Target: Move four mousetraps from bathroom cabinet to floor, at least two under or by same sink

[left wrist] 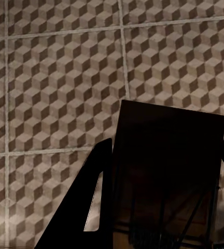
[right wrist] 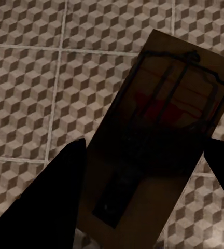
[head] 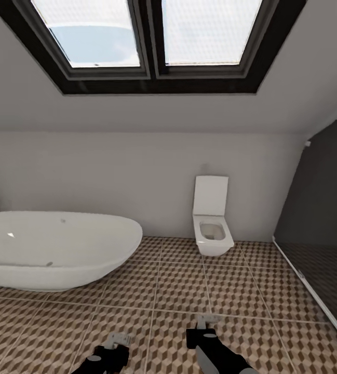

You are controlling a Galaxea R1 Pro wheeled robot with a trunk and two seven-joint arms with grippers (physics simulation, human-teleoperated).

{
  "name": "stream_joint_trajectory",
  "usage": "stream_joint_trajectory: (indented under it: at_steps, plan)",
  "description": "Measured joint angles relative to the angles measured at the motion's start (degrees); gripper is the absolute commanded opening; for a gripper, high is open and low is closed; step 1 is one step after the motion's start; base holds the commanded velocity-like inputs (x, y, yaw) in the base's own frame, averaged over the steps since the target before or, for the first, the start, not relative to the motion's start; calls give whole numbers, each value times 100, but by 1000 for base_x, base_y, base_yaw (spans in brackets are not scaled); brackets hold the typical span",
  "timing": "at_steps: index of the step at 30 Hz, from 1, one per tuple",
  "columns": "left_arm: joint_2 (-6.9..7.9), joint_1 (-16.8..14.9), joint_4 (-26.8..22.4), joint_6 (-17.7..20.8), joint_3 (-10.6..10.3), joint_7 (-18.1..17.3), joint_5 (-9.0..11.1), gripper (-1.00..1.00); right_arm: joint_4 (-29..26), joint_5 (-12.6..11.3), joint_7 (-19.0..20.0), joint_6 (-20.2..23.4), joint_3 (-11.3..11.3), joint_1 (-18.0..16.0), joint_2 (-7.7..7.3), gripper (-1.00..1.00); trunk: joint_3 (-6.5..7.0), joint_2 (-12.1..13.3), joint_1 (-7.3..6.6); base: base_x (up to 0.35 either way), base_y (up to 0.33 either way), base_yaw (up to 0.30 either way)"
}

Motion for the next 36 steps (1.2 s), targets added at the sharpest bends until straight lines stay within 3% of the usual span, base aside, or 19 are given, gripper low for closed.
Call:
stream_joint_trajectory:
  at_steps: [36]
  plan:
    - [-7,10,1,-200,-6,-7,-32,-100,160,5,5,-42,3,1,44,-100,164,0,0,0,7,266]
